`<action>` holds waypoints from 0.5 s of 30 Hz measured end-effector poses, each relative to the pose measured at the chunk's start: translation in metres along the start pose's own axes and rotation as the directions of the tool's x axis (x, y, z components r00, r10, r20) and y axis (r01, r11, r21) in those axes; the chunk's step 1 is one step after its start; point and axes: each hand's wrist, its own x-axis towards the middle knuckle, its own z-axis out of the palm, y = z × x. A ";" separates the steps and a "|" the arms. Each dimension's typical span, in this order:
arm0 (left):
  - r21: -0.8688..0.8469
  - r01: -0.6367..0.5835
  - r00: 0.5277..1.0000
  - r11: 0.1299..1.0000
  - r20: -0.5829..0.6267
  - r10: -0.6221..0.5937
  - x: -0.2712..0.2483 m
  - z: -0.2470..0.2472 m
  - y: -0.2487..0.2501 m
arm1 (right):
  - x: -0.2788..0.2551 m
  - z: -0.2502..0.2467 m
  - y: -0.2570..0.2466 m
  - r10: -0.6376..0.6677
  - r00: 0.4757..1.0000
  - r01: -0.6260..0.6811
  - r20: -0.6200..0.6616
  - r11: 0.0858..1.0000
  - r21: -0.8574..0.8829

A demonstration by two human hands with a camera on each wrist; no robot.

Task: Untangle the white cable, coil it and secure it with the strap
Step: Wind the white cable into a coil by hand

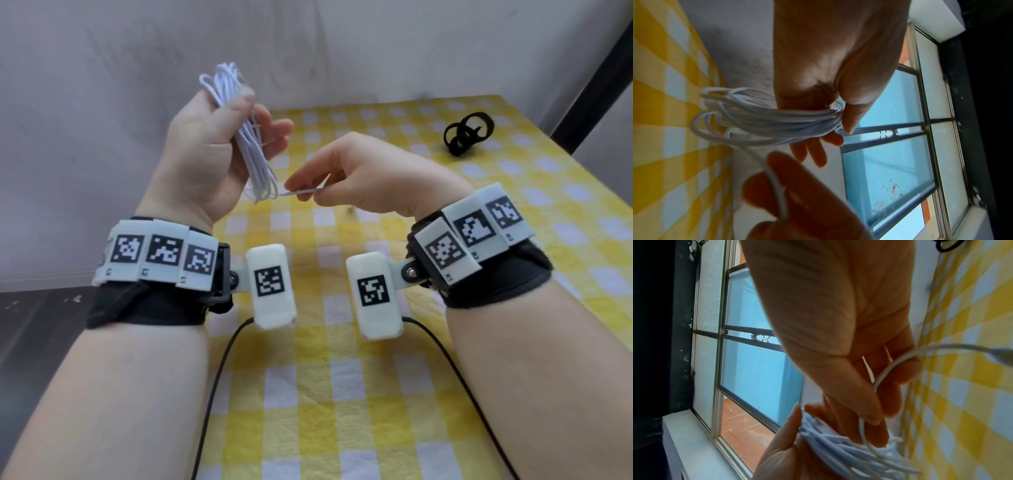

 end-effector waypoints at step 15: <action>0.355 0.114 0.969 0.928 0.168 -0.184 -0.010 0.017 -0.009 | -0.004 -0.012 -0.001 -0.123 0.958 0.230 -0.259 0.870 0.437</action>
